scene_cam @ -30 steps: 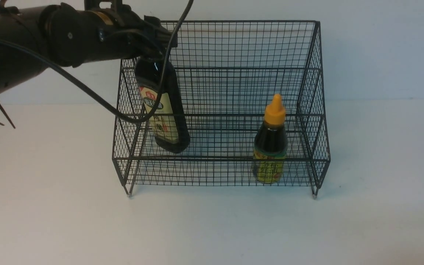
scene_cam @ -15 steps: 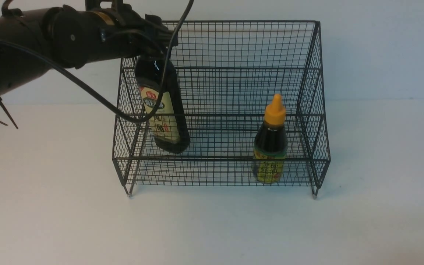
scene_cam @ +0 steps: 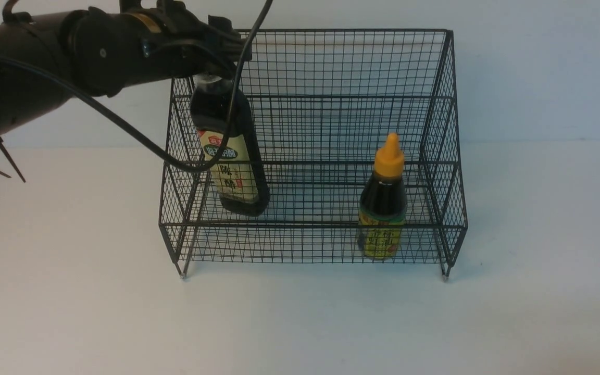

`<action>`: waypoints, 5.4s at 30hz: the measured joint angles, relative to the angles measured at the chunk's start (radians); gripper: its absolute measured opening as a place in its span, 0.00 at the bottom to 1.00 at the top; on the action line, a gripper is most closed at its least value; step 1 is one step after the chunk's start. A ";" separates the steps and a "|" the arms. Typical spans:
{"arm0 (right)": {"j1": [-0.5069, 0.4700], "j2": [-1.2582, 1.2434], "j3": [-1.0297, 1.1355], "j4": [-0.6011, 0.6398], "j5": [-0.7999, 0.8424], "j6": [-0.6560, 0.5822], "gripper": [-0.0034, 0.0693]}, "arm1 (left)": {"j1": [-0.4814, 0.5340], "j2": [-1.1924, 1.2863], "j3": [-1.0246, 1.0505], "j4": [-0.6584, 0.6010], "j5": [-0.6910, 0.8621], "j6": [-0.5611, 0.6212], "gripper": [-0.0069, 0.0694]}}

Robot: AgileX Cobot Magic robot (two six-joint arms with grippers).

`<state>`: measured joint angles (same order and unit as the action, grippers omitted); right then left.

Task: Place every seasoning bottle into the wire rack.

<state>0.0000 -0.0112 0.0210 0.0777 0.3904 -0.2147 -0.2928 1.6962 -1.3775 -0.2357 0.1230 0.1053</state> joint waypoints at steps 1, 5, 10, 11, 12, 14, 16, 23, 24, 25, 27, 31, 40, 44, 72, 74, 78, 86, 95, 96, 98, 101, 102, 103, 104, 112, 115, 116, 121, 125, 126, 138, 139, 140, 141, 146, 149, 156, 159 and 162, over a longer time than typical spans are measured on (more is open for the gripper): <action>0.000 0.000 0.000 0.000 0.000 0.000 0.03 | 0.000 0.000 0.000 0.000 -0.004 0.000 0.61; 0.000 0.000 0.000 0.000 0.000 0.000 0.03 | 0.000 -0.001 0.000 0.000 -0.017 0.000 0.61; 0.000 0.000 0.000 0.000 0.000 0.000 0.03 | 0.000 -0.015 0.000 0.000 -0.026 0.000 0.61; 0.000 0.000 0.000 0.000 0.000 0.000 0.03 | 0.000 -0.018 0.000 0.000 -0.028 0.000 0.61; 0.000 0.000 0.000 0.000 0.000 0.000 0.03 | 0.000 -0.021 0.000 0.000 -0.029 0.000 0.61; 0.000 0.000 0.000 0.000 0.000 0.000 0.03 | 0.000 -0.026 0.000 0.000 -0.040 0.000 0.61; 0.000 0.000 0.000 0.000 0.000 0.000 0.03 | 0.000 -0.032 0.000 0.000 -0.047 0.000 0.61; 0.000 0.000 0.000 0.000 0.000 0.000 0.03 | 0.000 -0.043 0.000 0.000 -0.073 0.003 0.61; 0.000 0.000 0.000 0.000 0.000 0.000 0.03 | 0.000 -0.043 0.000 0.000 -0.073 0.003 0.61; 0.000 0.000 0.000 0.000 0.000 0.000 0.03 | 0.000 -0.043 0.000 0.000 -0.073 0.003 0.61; 0.000 0.000 0.000 0.000 0.000 0.000 0.03 | 0.000 -0.043 0.000 0.000 -0.073 0.003 0.61; 0.000 0.000 0.000 0.000 0.000 0.000 0.03 | 0.000 -0.060 0.000 0.000 -0.051 0.003 0.60; 0.000 0.000 0.000 0.000 0.000 0.000 0.03 | -0.001 -0.245 0.000 0.046 0.237 0.003 0.14; 0.000 0.000 0.000 0.000 0.000 0.000 0.03 | -0.013 -0.311 0.037 0.050 0.323 0.003 0.09; 0.000 0.000 0.000 0.000 0.000 0.000 0.03 | -0.200 -0.102 0.691 0.050 -0.969 -0.016 0.08; 0.000 0.000 0.000 0.000 0.000 0.000 0.03 | -0.200 -0.088 0.684 0.050 -0.969 -0.016 0.08; 0.000 0.000 0.000 0.000 0.000 0.000 0.03 | -0.202 -0.041 0.655 0.050 -0.962 -0.016 0.08; 0.000 0.000 0.000 0.000 0.000 0.000 0.03 | -0.202 -0.007 0.629 0.014 -0.963 -0.012 0.08; 0.000 0.000 0.000 0.000 0.000 0.000 0.03 | -0.204 0.022 0.584 0.013 -0.963 -0.009 0.08; 0.000 0.000 0.000 0.000 0.000 0.000 0.03 | -0.204 0.022 0.582 0.012 -0.963 -0.009 0.08; 0.000 0.000 0.000 0.000 0.000 0.000 0.03 | -0.204 0.022 0.579 0.012 -0.963 -0.009 0.08; 0.000 0.000 0.000 0.000 0.000 0.000 0.03 | -0.204 0.022 0.579 0.015 -0.962 -0.009 0.08; 0.000 0.000 0.000 0.000 0.000 0.000 0.03 | -0.205 0.022 0.579 0.015 -0.962 -0.009 0.08; 0.000 0.000 0.000 0.000 0.000 0.000 0.03 | -0.205 0.022 0.579 0.015 -0.962 -0.009 0.08; 0.000 0.000 0.000 0.000 0.000 0.000 0.03 | -0.208 0.022 0.579 0.017 -0.957 -0.009 0.08; 0.000 0.000 0.000 0.000 0.000 0.000 0.03 | -0.228 -0.130 0.579 0.049 -0.612 0.021 0.08; 0.000 0.000 0.000 0.000 0.000 0.000 0.03 | -0.228 -0.237 0.579 0.049 -0.439 0.048 0.08; 0.000 0.000 0.000 0.000 0.000 0.000 0.03 | -0.228 -0.291 0.579 0.049 -0.371 0.052 0.08; 0.000 0.000 0.000 0.000 0.000 0.000 0.03 | -0.228 -0.511 0.579 0.049 -0.143 0.049 0.08; 0.000 0.000 0.000 0.000 0.000 0.000 0.03 | -0.228 -0.710 0.579 0.049 0.007 0.047 0.08; 0.000 0.000 0.000 0.000 0.000 0.000 0.03 | -0.228 -0.763 0.579 0.049 0.037 0.047 0.08; 0.000 0.000 0.000 0.000 0.000 0.000 0.03 | -0.228 -1.108 0.580 0.049 0.132 0.047 0.08; 0.000 0.000 0.000 0.000 0.000 0.000 0.03 | -0.228 -1.120 0.580 0.049 0.133 0.047 0.08; 0.000 0.000 0.000 0.000 0.000 0.000 0.03 | -0.228 -1.134 0.580 0.049 0.134 0.047 0.08; 0.000 0.000 0.000 0.000 0.000 0.000 0.03 | -0.228 -1.146 0.580 0.049 0.139 0.047 0.08; 0.000 0.000 0.000 0.000 0.000 0.000 0.03 | -0.228 -1.234 0.580 0.069 0.237 0.047 0.08; 0.000 0.000 0.000 0.000 0.000 0.000 0.03 | -0.228 -1.278 0.581 0.093 0.311 0.045 0.08; 0.000 0.000 0.000 0.000 0.000 0.000 0.03 | -0.187 -1.453 0.743 0.166 0.347 0.039 0.08; 0.000 0.000 0.000 0.000 0.000 0.000 0.03 | -0.089 -1.583 0.915 0.172 0.352 0.035 0.08; 0.000 0.000 0.000 0.000 0.000 0.000 0.03 | -0.020 -1.658 1.043 0.172 0.356 0.035 0.08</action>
<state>0.0005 -0.0112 0.0210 0.0777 0.3904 -0.2149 -0.3129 0.0382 -0.3346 -0.0640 0.4795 0.1403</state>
